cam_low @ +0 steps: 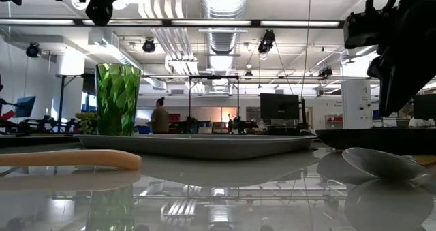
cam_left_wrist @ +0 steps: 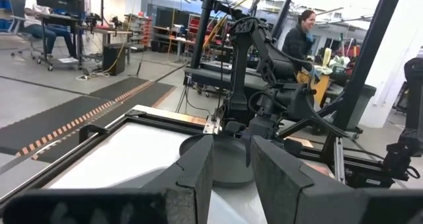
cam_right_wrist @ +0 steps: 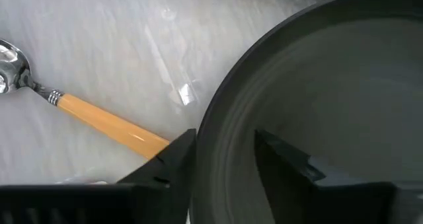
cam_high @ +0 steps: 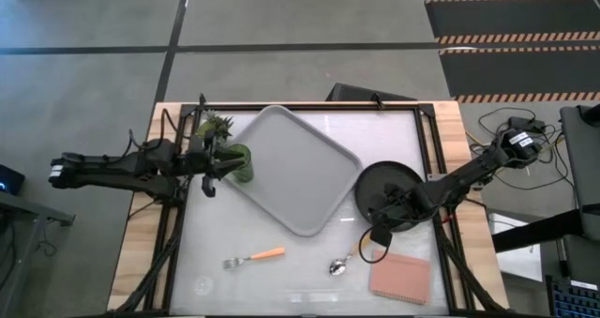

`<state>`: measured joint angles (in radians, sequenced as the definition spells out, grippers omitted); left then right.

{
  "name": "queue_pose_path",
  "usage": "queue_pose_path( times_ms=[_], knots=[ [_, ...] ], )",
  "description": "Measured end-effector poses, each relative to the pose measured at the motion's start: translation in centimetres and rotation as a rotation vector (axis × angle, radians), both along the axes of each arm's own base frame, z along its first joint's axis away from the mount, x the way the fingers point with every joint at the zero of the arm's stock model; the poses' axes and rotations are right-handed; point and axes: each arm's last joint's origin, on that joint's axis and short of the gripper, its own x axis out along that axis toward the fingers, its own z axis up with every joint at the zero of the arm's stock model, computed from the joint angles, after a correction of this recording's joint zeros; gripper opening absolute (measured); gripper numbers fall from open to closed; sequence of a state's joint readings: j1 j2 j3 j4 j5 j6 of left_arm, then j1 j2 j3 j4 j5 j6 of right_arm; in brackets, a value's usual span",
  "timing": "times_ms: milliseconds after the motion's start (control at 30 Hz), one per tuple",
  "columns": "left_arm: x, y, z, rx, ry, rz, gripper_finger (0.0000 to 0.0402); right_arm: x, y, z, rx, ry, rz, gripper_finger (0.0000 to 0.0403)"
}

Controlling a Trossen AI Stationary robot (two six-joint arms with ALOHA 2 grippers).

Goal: Pick and place plate/cup/fork/spoon on tray
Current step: Put the black plate on the gray tray

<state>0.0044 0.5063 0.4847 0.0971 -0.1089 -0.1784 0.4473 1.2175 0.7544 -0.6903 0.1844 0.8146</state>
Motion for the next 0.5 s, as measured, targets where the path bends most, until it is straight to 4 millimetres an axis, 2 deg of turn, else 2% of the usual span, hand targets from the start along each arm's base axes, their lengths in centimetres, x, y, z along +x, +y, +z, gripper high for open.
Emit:
queue_pose_path(
  times_ms=[233,500],
  knots=[
    [0.1,0.0,-0.1,-0.001,0.006,0.000,0.0085,0.2,0.1,-0.7,-0.014,0.030,-0.005,0.0195],
    [0.2,0.0,-0.2,-0.002,0.015,-0.001,0.0085,0.8,0.4,-2.1,-0.032,0.072,-0.007,0.0199]
  ],
)
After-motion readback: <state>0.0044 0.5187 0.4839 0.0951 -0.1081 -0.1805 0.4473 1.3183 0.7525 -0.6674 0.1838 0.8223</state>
